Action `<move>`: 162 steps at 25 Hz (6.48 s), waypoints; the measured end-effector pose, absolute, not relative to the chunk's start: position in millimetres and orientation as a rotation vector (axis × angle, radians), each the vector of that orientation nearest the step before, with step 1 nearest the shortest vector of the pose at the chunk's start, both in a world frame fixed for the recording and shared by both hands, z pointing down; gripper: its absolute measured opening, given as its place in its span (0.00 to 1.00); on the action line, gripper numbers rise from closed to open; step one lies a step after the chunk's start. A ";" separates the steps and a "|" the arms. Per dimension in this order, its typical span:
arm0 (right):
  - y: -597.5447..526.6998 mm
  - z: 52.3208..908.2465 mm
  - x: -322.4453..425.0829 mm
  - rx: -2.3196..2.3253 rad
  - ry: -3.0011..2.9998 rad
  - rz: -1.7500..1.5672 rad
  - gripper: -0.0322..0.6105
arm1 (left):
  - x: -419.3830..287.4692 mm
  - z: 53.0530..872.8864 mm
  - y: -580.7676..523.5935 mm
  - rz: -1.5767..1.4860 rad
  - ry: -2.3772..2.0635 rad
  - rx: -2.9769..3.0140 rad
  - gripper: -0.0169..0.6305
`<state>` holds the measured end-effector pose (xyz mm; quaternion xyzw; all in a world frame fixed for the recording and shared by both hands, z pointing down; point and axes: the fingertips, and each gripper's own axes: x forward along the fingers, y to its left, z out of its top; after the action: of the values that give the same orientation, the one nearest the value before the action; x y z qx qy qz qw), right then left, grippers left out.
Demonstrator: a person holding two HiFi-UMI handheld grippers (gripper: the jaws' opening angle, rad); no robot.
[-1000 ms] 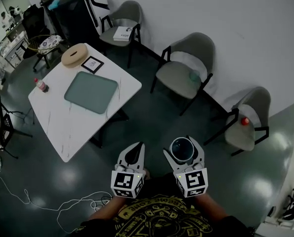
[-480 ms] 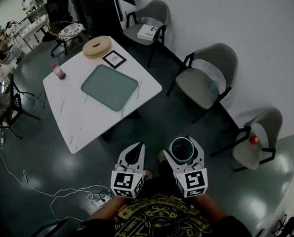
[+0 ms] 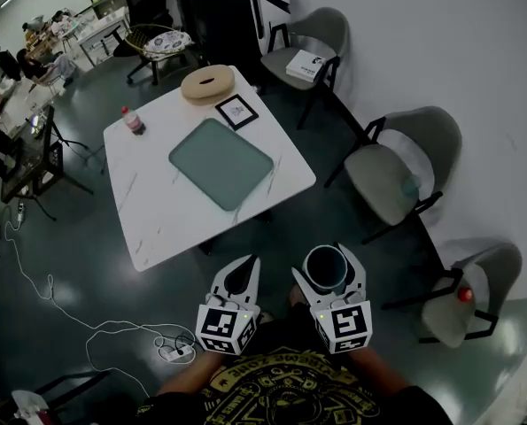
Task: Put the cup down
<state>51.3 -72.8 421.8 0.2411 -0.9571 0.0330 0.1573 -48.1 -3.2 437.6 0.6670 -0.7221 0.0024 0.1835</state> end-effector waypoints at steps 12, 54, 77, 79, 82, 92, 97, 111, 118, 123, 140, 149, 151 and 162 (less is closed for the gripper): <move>-126.7 426.0 19.2 0.413 -2.824 0.078 0.64 | -62.5 435.5 -48.6 0.031 -2.191 1.711 0.04; -122.9 426.9 -159.5 0.361 -2.824 0.063 0.64 | -237.1 448.2 -11.6 -0.001 -2.280 1.584 0.04; -146.7 455.3 -256.0 0.088 -2.847 -0.011 0.64 | -312.7 473.2 -27.7 -0.040 -2.329 1.351 0.04; -152.3 462.6 -263.8 0.054 -2.841 -0.008 0.64 | -318.6 477.8 -33.6 -0.030 -2.333 1.321 0.04; -161.5 469.1 -274.3 0.021 -2.829 0.007 0.64 | -326.3 484.4 -40.6 -0.016 -2.336 1.271 0.04; -184.3 505.9 -299.8 -0.109 -2.813 0.035 0.64 | -335.8 509.1 -64.5 0.076 -2.329 1.189 0.04; -188.4 526.7 -308.9 -0.163 -2.795 0.043 0.64 | -336.7 522.2 -77.3 0.114 -2.314 1.178 0.04; -198.3 568.4 -329.2 -0.225 -2.743 0.053 0.64 | -344.2 557.3 -96.0 0.143 -2.275 1.113 0.04; -197.0 579.1 -335.6 -0.251 -2.749 0.027 0.64 | -352.7 571.6 -105.6 0.141 -2.256 1.093 0.04; -198.2 583.5 -339.6 -0.252 -2.752 -0.025 0.64 | -355.7 575.1 -109.4 0.149 -2.250 1.098 0.04; -198.6 601.1 -329.9 -0.229 -2.750 -0.079 0.64 | -349.8 578.3 -105.5 0.150 -2.243 1.118 0.04; -194.3 603.4 -325.2 -0.242 -2.735 -0.024 0.71 | -345.6 574.6 -107.1 0.126 -2.243 1.143 0.04; -195.0 600.9 -324.2 -0.220 -2.737 -0.026 0.71 | -345.0 571.4 -106.6 0.115 -2.247 1.152 0.04; -197.4 536.1 -295.5 -0.032 -2.820 -0.021 0.71 | -340.4 531.1 -92.3 0.026 -2.319 1.226 0.04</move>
<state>-295.5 -197.4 536.1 -0.0111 -0.9870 -0.0072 0.1601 -340.4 -92.3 531.1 0.4516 -0.8545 0.0097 0.2565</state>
